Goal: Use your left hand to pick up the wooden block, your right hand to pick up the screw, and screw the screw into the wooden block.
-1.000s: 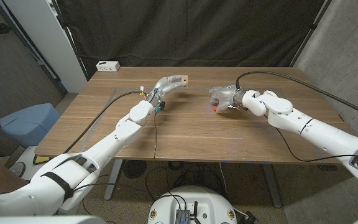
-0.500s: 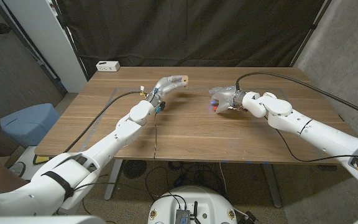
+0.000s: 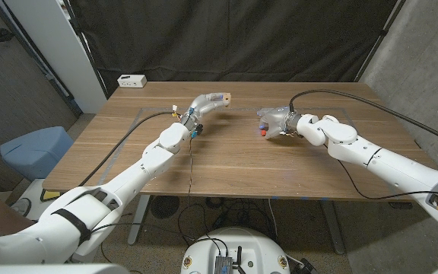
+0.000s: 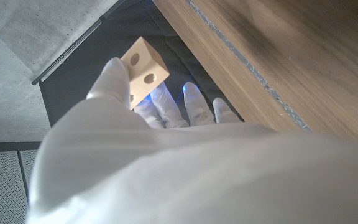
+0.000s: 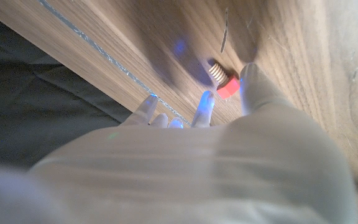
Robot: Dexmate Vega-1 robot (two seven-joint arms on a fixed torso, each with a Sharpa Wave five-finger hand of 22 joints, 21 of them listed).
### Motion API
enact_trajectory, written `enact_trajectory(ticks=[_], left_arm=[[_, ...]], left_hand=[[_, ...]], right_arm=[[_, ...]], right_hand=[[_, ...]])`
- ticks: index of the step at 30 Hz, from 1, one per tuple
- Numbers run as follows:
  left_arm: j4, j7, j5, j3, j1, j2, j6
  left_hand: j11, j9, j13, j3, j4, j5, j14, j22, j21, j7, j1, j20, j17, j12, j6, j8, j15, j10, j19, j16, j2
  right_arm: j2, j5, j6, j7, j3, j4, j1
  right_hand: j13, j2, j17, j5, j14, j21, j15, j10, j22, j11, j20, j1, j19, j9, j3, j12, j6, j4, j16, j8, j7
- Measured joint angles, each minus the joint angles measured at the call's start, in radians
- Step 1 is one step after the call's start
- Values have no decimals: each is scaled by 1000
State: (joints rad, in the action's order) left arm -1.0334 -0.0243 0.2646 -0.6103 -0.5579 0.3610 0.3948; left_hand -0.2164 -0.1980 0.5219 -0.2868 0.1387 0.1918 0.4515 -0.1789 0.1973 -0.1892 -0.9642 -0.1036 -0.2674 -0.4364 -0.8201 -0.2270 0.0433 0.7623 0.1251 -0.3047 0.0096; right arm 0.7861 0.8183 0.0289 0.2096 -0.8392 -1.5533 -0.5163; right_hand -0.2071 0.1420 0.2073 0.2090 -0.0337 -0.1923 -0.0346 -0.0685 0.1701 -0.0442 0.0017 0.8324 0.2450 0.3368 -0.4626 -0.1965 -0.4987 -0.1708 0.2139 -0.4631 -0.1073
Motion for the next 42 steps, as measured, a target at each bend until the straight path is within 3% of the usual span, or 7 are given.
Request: enact_trajectory(ticks=[13, 31, 42], left_arm=[[-18, -6, 0, 0, -8, 4, -11], [-43, -14, -4, 0, -21, 12, -22], [-53, -21, -6, 1, -28, 16, -28]], left_hand=[[0, 0, 0, 3, 3, 5, 0, 0, 0, 0, 6, 0, 0, 1, 0, 0, 0, 0, 0, 0, 6], [1, 1, 5, 5, 5, 5, 0, 0, 0, 0, 1, 0, 0, 4, 0, 1, 0, -1, 0, 0, 12], [-2, -5, 5, 9, 3, 4, 0, 0, 0, 1, 1, 0, 0, 5, -10, 5, 0, 2, 0, 0, 12]], right_arm=[[-3, 4, 5, -27, -5, 9, -6], [-16, 11, 10, -46, -15, 20, -1], [-9, 11, 2, -53, -17, 19, 1]], right_hand=[[-5, 1, 1, 0, -15, 0, -1, -23, 0, -9, -7, 9, 8, 28, -4, -12, -45, 4, 5, -50, 9], [-5, -5, 5, 0, -29, 0, -1, -41, 0, -2, -12, 24, 23, 56, -13, -11, -76, 3, 5, -89, 14], [-5, -10, 8, 0, -38, 0, -3, -59, 0, -9, -12, 29, 23, 76, -22, -19, -107, 3, 5, -129, 11]])
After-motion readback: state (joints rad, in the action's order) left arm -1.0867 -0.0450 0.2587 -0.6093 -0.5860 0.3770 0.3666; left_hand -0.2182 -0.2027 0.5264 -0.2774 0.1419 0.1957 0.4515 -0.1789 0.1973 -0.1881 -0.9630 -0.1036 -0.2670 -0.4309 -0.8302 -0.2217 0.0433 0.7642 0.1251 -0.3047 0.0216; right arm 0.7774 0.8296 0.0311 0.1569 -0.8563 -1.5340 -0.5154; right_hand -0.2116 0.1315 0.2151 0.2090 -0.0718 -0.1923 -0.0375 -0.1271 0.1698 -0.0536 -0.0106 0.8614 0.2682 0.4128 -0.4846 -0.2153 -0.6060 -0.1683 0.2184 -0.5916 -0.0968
